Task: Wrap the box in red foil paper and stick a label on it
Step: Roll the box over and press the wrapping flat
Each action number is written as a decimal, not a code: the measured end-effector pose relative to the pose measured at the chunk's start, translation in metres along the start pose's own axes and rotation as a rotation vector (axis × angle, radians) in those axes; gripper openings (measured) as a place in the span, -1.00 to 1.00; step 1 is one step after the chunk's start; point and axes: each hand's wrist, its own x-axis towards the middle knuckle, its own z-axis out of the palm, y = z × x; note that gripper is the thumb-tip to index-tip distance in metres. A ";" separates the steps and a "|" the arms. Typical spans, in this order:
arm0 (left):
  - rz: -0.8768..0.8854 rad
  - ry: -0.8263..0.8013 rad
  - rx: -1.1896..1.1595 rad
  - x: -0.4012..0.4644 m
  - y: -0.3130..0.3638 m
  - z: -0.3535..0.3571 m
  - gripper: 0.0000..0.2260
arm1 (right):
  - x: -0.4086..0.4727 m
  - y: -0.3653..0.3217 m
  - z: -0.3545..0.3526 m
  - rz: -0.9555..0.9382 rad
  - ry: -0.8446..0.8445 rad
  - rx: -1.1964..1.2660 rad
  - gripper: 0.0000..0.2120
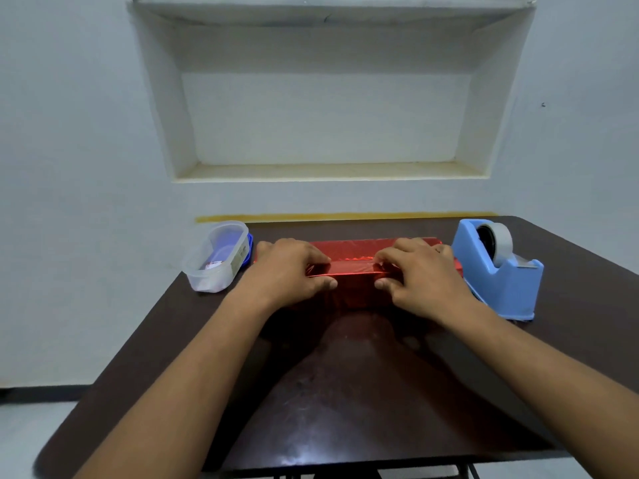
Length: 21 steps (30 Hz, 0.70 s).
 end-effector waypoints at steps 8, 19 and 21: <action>0.021 0.064 -0.089 -0.006 -0.003 0.003 -0.54 | 0.011 -0.012 -0.004 -0.120 -0.094 -0.003 -0.38; 0.022 0.111 -0.157 -0.009 -0.008 0.014 -0.43 | 0.013 -0.025 0.009 -0.056 -0.040 0.032 -0.53; 0.028 0.101 -0.095 -0.009 -0.012 0.014 -0.45 | 0.013 -0.027 0.010 -0.035 -0.040 0.026 -0.53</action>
